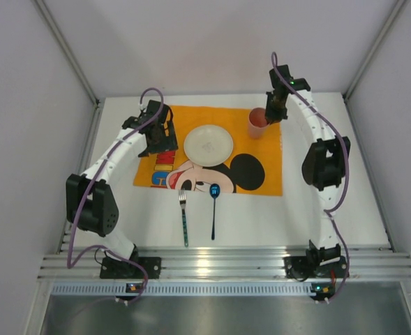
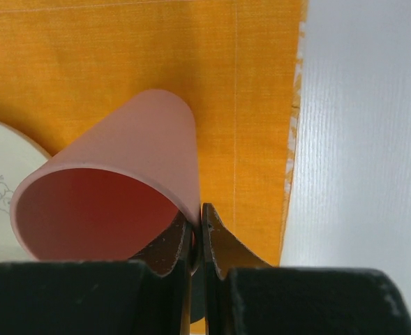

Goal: Set the dinner table for one person

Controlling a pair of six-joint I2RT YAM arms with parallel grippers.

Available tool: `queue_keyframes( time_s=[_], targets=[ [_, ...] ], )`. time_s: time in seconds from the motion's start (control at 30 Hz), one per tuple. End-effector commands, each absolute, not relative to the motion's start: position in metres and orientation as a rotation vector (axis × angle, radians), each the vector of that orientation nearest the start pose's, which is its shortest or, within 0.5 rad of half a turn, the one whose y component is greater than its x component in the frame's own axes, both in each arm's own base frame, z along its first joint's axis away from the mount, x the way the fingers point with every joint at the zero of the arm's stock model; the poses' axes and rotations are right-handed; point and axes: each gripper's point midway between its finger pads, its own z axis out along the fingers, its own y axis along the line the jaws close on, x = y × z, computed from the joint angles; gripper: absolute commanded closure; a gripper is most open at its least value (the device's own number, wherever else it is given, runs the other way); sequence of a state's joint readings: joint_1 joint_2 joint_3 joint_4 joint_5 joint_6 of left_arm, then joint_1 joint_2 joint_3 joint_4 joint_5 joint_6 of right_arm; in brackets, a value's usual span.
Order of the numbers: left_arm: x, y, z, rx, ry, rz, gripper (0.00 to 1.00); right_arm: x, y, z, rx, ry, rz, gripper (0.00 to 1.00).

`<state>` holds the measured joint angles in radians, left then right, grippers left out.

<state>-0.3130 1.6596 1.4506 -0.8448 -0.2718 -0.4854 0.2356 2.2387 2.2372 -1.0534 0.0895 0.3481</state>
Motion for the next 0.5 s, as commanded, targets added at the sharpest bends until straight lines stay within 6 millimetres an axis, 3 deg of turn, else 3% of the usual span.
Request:
queue_keyframes(
  time_s=[0.0,0.1,0.13,0.17,0.37,0.47],
  targets=[
    [0.37,-0.091,0.155,-0.348,2.545,0.037,0.07,0.516,0.134,0.138,0.182,2.589,0.164,0.99],
    [0.368,-0.091,0.152,-0.353,2.552,0.039,0.07,0.516,0.133,0.134,0.176,2.595,0.153,0.77],
    [0.368,-0.091,0.15,-0.354,2.557,0.04,0.07,0.517,0.133,0.135,0.172,2.595,0.158,0.65],
    [0.367,-0.092,0.15,-0.357,2.558,0.036,0.07,0.518,0.133,0.137,0.165,2.591,0.162,0.47],
    [0.365,-0.095,0.147,-0.369,2.571,0.012,0.08,0.523,0.14,0.168,0.146,2.524,0.219,0.18],
    [0.363,-0.095,0.147,-0.369,2.571,0.01,0.08,0.521,0.142,0.204,0.148,2.451,0.259,0.11]
  ],
)
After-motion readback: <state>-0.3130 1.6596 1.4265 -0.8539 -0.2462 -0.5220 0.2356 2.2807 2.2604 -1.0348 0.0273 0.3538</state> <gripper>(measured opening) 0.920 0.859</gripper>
